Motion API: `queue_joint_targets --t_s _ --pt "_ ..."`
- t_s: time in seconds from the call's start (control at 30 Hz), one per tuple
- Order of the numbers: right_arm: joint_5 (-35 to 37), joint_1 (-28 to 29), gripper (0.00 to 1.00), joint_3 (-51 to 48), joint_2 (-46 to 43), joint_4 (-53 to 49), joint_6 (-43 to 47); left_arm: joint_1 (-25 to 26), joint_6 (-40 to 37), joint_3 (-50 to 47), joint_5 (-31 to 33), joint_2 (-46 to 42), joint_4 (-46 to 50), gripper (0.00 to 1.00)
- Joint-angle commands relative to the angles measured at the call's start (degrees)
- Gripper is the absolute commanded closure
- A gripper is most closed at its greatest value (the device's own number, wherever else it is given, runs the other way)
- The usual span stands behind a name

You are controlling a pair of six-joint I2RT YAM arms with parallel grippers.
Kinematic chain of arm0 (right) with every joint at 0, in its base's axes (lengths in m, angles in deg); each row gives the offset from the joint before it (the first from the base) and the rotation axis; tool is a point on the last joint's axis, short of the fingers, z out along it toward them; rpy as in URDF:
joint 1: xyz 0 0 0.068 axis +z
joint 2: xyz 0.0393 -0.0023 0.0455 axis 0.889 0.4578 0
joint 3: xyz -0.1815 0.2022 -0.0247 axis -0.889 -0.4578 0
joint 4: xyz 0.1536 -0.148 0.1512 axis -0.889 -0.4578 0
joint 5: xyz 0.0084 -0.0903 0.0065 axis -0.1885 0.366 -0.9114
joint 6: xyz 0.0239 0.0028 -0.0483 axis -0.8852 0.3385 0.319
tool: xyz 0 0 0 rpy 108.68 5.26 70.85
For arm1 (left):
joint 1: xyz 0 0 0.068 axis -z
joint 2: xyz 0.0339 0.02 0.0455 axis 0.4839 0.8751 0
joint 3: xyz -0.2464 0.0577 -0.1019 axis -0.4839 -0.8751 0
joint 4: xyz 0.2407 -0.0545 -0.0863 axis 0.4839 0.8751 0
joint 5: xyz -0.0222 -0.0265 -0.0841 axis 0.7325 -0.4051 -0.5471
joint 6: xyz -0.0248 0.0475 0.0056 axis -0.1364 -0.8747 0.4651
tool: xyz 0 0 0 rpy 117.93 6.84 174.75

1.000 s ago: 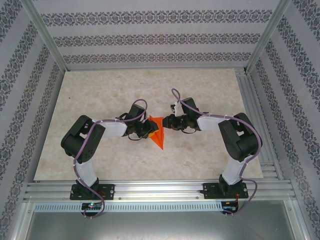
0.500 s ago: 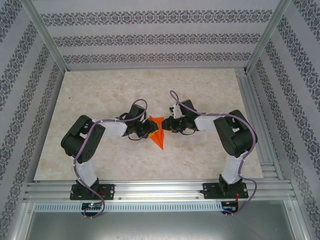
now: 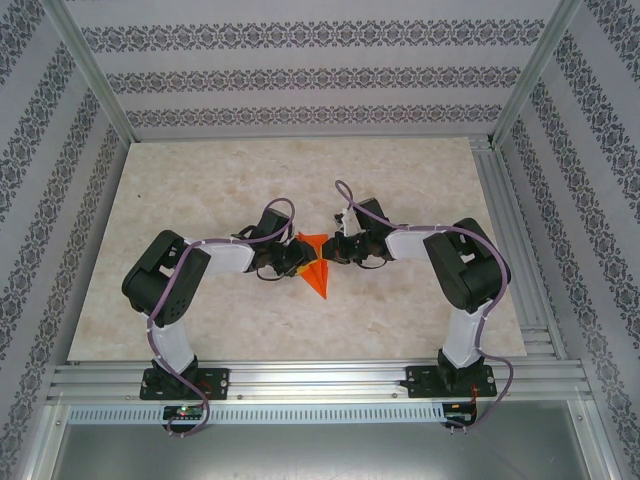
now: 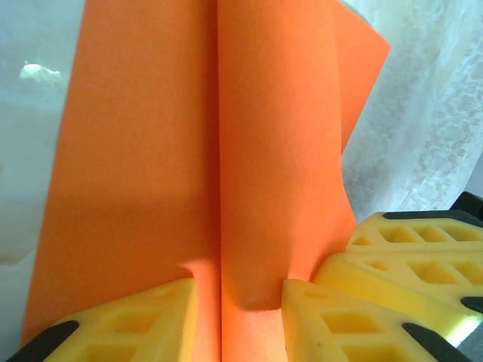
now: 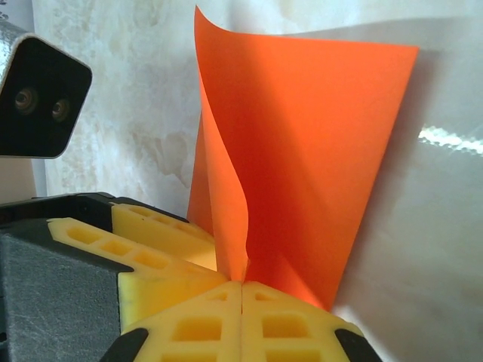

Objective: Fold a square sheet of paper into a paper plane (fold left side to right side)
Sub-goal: Fourth fold the wing at the center of the table.

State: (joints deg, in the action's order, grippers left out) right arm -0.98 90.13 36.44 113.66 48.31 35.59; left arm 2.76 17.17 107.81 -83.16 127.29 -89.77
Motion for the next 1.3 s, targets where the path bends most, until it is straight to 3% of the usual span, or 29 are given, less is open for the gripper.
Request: queue_joint_targets --t_s 0.0,1.03,1.27 --pt "2.21 0.23 0.98 1.84 0.78 -2.33 2.68 0.65 -1.34 0.19 2.28 1.66 3.52 0.63" --pt "6.45 0.13 0.98 3.07 3.41 -8.1 5.67 0.9 -1.3 -0.1 2.02 1.39 3.08 0.63" --pt "7.91 0.88 0.98 3.39 4.29 -11.96 6.83 0.83 -2.52 1.91 0.9 -2.2 5.09 0.6"
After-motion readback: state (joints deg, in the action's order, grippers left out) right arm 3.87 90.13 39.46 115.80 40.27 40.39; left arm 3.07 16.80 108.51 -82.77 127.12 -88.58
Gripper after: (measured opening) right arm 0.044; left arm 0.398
